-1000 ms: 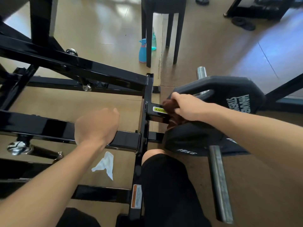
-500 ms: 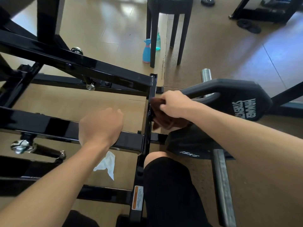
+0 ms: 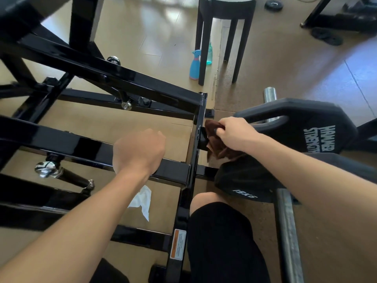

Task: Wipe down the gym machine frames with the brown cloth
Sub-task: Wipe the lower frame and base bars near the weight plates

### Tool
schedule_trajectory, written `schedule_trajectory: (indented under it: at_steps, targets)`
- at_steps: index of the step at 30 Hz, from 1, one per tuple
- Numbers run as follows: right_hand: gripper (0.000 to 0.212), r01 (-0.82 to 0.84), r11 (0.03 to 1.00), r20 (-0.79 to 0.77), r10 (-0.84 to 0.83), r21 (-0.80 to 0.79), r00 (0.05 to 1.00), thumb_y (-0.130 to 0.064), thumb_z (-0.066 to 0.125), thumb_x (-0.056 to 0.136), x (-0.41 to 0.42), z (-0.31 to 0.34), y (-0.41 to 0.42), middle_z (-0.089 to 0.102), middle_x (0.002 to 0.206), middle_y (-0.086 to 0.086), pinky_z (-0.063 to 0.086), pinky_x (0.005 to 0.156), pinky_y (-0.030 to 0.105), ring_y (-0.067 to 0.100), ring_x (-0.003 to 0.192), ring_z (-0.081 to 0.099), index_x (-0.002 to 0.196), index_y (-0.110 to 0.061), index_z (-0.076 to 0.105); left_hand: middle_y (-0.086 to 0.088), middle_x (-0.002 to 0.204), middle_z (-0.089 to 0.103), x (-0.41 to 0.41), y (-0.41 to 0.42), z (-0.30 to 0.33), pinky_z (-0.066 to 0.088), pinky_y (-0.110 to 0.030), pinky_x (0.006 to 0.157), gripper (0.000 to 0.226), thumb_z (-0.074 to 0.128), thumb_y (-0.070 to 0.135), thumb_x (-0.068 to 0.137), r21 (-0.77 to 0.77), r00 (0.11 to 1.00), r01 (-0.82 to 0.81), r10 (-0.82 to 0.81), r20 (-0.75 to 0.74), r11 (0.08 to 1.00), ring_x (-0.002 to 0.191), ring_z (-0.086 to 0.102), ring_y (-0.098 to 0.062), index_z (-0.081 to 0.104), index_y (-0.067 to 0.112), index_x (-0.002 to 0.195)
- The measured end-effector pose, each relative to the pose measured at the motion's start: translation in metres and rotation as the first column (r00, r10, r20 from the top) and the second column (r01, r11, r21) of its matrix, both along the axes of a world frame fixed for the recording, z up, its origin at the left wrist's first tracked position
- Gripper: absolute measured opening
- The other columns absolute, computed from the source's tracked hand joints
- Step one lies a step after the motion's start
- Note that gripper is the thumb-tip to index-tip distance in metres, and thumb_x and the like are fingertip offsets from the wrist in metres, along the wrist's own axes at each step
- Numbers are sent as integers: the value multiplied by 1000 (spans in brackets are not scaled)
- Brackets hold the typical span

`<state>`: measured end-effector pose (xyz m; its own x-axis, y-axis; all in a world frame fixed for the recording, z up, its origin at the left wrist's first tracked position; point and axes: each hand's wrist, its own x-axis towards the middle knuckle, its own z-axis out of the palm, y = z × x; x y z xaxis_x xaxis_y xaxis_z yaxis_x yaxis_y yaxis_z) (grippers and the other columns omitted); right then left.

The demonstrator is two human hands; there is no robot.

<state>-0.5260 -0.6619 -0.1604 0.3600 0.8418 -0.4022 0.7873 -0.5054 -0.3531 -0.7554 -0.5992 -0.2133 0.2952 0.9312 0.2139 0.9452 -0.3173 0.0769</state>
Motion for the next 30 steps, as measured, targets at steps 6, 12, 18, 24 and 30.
schedule_trajectory:
  at_steps: [6, 12, 18, 24, 30]
  targets:
    - [38, 121, 912, -13, -127, 393, 992, -39, 46, 108, -51, -29, 16, 60, 127, 10, 54, 100, 45, 27, 113, 58, 139, -17, 55, 5, 57, 49, -1, -2, 0, 25, -27, 49, 50, 28, 45, 103, 57, 999, 17, -19, 36, 998, 48, 45, -19, 59, 23, 70]
    - [41, 62, 814, 103, -148, 578, 984, -47, 52, 102, -71, -57, -4, 50, 134, 7, 48, 103, 42, 24, 120, 45, 137, -26, 55, 6, 61, 51, -3, -2, -4, 21, -21, 49, 46, 30, 43, 104, 128, 990, 19, -37, 140, 992, 47, 36, -7, 54, 24, 71]
    - [35, -93, 705, 160, -30, 703, 987, -42, 54, 101, -96, -74, -38, 54, 130, 6, 49, 96, 40, 23, 116, 48, 130, -24, 64, 1, 71, 59, -5, -5, -7, 39, -33, 58, 47, 26, 42, 106, 176, 975, 47, -84, 206, 983, 62, 56, -23, 57, 23, 77]
    - [33, -128, 639, 108, 72, 758, 992, -39, 56, 102, -108, -81, -72, 52, 122, 3, 51, 93, 37, 18, 112, 47, 130, -23, 63, -3, 76, 64, -13, -12, -9, 55, -40, 70, 54, 23, 43, 106, 237, 952, 104, -165, 256, 966, 68, 62, -23, 64, 17, 82]
    - [38, -554, 537, 446, 331, 636, 832, -34, 59, 100, -107, -89, -123, 53, 129, 15, 51, 89, 37, 25, 109, 54, 133, -15, 62, -3, 86, 63, -23, -37, -26, 47, -30, 77, 44, 27, 37, 107, 380, 893, 239, -356, 275, 894, 77, 58, -18, 64, 14, 98]
